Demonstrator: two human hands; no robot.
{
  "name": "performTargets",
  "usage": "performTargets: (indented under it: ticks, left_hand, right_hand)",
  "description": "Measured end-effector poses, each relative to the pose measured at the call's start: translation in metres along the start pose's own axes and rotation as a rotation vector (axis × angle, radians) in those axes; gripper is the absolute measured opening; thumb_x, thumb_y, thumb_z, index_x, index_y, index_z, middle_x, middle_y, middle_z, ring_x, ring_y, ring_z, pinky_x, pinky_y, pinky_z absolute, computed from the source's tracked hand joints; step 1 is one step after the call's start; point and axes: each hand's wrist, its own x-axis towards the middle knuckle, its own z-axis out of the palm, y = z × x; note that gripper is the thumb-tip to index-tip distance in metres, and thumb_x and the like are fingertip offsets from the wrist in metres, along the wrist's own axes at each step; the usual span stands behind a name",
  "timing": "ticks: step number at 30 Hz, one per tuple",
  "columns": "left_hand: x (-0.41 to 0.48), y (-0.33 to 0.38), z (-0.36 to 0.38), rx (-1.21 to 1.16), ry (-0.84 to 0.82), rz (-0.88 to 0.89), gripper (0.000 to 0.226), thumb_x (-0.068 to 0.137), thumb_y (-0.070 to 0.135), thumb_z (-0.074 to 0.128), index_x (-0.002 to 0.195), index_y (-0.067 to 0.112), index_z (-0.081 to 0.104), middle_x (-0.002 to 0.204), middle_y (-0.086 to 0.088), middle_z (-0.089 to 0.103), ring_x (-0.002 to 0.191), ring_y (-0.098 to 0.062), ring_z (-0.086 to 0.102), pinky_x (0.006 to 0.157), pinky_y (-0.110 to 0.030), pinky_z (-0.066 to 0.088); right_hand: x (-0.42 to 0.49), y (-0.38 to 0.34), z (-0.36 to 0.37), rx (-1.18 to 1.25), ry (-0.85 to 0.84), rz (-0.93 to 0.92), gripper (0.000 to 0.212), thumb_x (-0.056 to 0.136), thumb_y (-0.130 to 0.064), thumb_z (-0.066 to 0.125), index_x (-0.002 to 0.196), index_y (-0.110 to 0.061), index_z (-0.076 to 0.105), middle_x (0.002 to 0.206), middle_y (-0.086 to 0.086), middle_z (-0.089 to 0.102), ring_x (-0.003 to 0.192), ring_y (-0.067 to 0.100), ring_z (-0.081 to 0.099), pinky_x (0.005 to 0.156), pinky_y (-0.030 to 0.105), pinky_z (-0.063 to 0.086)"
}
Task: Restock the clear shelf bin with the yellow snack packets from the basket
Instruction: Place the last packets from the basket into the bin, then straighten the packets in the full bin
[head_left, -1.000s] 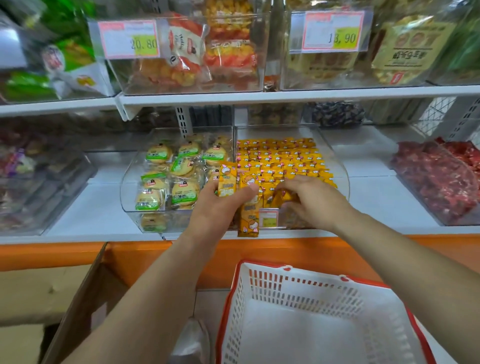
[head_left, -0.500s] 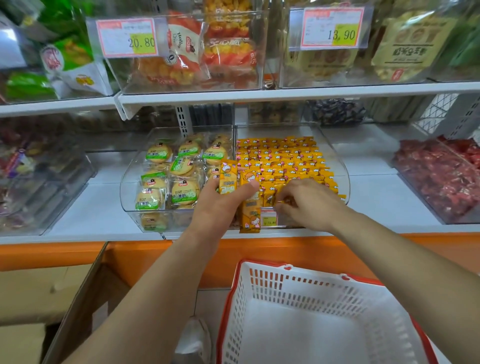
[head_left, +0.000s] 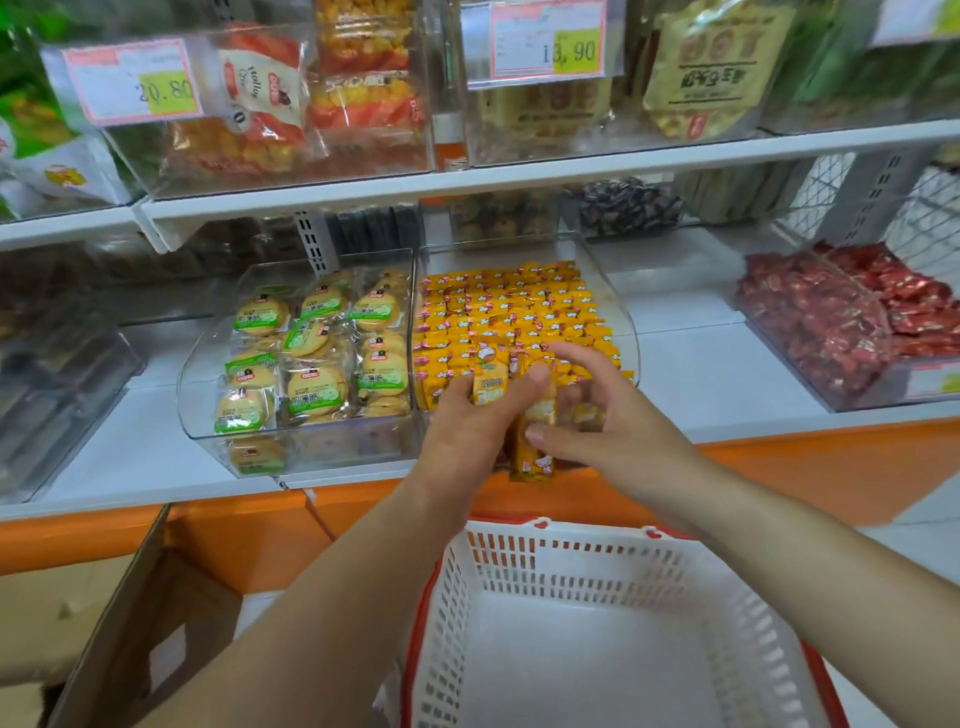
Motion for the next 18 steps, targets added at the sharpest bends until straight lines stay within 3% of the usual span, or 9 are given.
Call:
performTargets:
  ticks: [2,3,5,6,8,13,16,18]
  left_hand:
    - [0.004,-0.001,0.001,-0.082,-0.013,-0.072,0.099,0.056,0.068,0.081,0.143,0.028,0.055,0.135,-0.006,0.066,0.12,-0.03,0.065,0.099,-0.053,0.054]
    - [0.005,-0.001,0.002,-0.1,-0.015,-0.078,0.072,0.066,0.06,0.08,0.131,0.032,0.066,0.127,-0.006,0.07,0.115,-0.029,0.068,0.096,-0.052,0.056]
    - [0.009,-0.005,0.004,-0.066,-0.013,-0.043,0.012,0.088,0.033,0.075,0.099,0.033,0.078,0.099,-0.004,0.079,0.088,-0.022,0.077,0.076,-0.042,0.063]
    - [0.011,-0.008,0.004,-0.015,-0.013,-0.016,0.009,0.092,0.023,0.072,0.097,0.028,0.078,0.093,-0.007,0.079,0.078,-0.021,0.077,0.065,-0.036,0.062]
    - [0.011,-0.011,0.003,0.039,-0.035,0.015,0.014,0.095,0.015,0.068,0.109,0.015,0.072,0.098,-0.015,0.078,0.076,-0.025,0.076,0.058,-0.033,0.06]
    - [0.014,-0.008,-0.008,0.103,-0.006,0.061,0.017,0.095,0.014,0.069,0.112,0.009,0.067,0.104,-0.024,0.075,0.086,-0.037,0.075,0.071,-0.048,0.064]
    - [0.016,0.004,-0.028,0.114,0.078,0.081,0.011,0.095,0.013,0.069,0.105,0.01,0.066,0.103,-0.023,0.075,0.092,-0.043,0.074,0.084,-0.06,0.058]
    - [0.018,0.01,-0.044,0.108,0.149,0.114,0.01,0.095,0.014,0.069,0.105,0.013,0.066,0.102,-0.02,0.076,0.094,-0.041,0.074,0.086,-0.06,0.057]
  right_hand:
    - [0.001,0.001,-0.008,0.18,-0.038,0.05,0.077,0.073,-0.021,0.084,0.136,-0.046,0.047,0.082,-0.008,0.057,0.081,0.016,0.069,0.069,0.032,0.056]
    - [0.002,0.001,-0.012,0.244,-0.053,0.073,0.076,0.071,-0.022,0.083,0.135,-0.045,0.049,0.079,-0.009,0.059,0.079,0.016,0.069,0.067,0.031,0.054]
    - [0.004,0.002,-0.017,0.293,-0.061,0.113,0.069,0.074,-0.02,0.08,0.133,-0.044,0.052,0.084,-0.004,0.063,0.079,0.018,0.071,0.069,0.033,0.055]
    - [0.005,0.003,-0.019,0.298,-0.059,0.129,0.066,0.078,-0.018,0.079,0.133,-0.042,0.052,0.088,-0.001,0.066,0.081,0.02,0.072,0.071,0.035,0.056]
    - [0.005,0.004,-0.021,0.301,-0.057,0.153,0.065,0.081,-0.015,0.078,0.135,-0.035,0.05,0.09,0.0,0.07,0.084,0.022,0.073,0.073,0.036,0.057]
    - [0.01,0.006,-0.023,0.344,-0.033,0.178,0.048,0.087,-0.017,0.073,0.131,-0.026,0.056,0.108,0.016,0.072,0.089,0.026,0.074,0.071,0.04,0.058]
    - [0.014,0.006,-0.026,0.35,0.056,0.188,0.04,0.091,-0.018,0.068,0.129,-0.019,0.056,0.091,0.01,0.076,0.075,0.023,0.074,0.068,0.037,0.058]
    - [0.015,0.006,-0.027,0.316,0.138,0.14,0.039,0.091,-0.015,0.069,0.127,-0.017,0.055,0.086,0.01,0.075,0.071,0.023,0.074,0.069,0.036,0.06]
